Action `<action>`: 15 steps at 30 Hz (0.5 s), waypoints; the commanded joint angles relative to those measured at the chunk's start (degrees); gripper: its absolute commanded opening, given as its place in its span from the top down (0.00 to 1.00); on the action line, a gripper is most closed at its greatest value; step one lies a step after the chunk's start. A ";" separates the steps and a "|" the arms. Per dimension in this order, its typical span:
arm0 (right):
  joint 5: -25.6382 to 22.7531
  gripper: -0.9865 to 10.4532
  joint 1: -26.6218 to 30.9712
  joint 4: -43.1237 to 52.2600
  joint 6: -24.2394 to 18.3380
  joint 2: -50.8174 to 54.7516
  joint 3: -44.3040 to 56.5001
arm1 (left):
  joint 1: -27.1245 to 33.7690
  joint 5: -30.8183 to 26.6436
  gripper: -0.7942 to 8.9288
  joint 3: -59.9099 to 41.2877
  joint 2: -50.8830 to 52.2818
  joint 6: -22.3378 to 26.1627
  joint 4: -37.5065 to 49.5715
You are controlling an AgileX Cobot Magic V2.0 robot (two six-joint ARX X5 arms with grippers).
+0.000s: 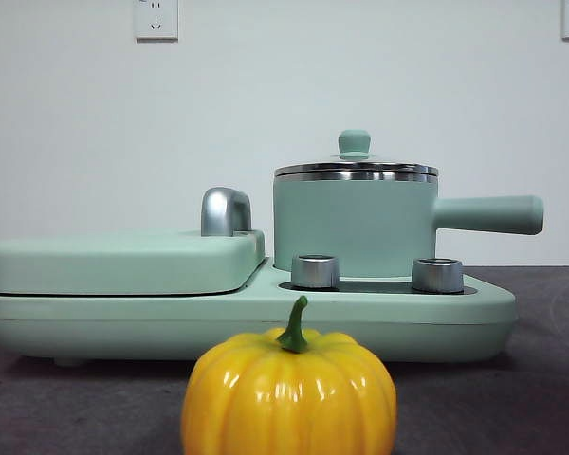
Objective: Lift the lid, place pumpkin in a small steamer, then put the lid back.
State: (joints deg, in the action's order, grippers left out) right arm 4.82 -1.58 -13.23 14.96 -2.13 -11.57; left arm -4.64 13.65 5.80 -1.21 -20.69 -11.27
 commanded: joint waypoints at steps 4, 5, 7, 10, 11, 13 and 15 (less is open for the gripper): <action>3.72 0.91 -0.50 -5.35 2.19 -5.64 -11.82 | -1.31 0.48 0.91 9.99 -5.22 -1.44 -3.19; 4.96 0.91 -0.50 -6.03 2.16 -6.99 -14.10 | -1.51 0.87 0.91 11.89 -6.62 -1.33 -4.13; 7.28 0.91 -0.50 -7.78 2.01 -9.77 -18.47 | -1.88 2.40 0.91 15.45 -9.42 -0.90 -5.35; 11.87 0.91 -0.50 -11.21 0.44 -14.62 -25.27 | -2.43 4.85 0.91 21.07 -14.08 -0.55 -7.06; 13.88 0.91 -0.50 -12.68 -0.17 -16.37 -27.63 | -2.64 5.73 0.91 23.10 -15.80 -0.22 -7.80; 19.06 0.91 -0.50 -16.06 -2.08 -19.74 -31.95 | -3.08 7.61 0.91 26.53 -18.78 0.70 -8.98; 23.69 0.91 -0.50 -19.87 -4.00 -22.73 -35.76 | -3.54 9.90 0.91 29.81 -21.68 1.03 -9.99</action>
State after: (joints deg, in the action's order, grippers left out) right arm 26.37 -1.87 -32.14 13.54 -23.73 -45.56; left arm -7.94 22.59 34.00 -21.78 -20.93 -21.28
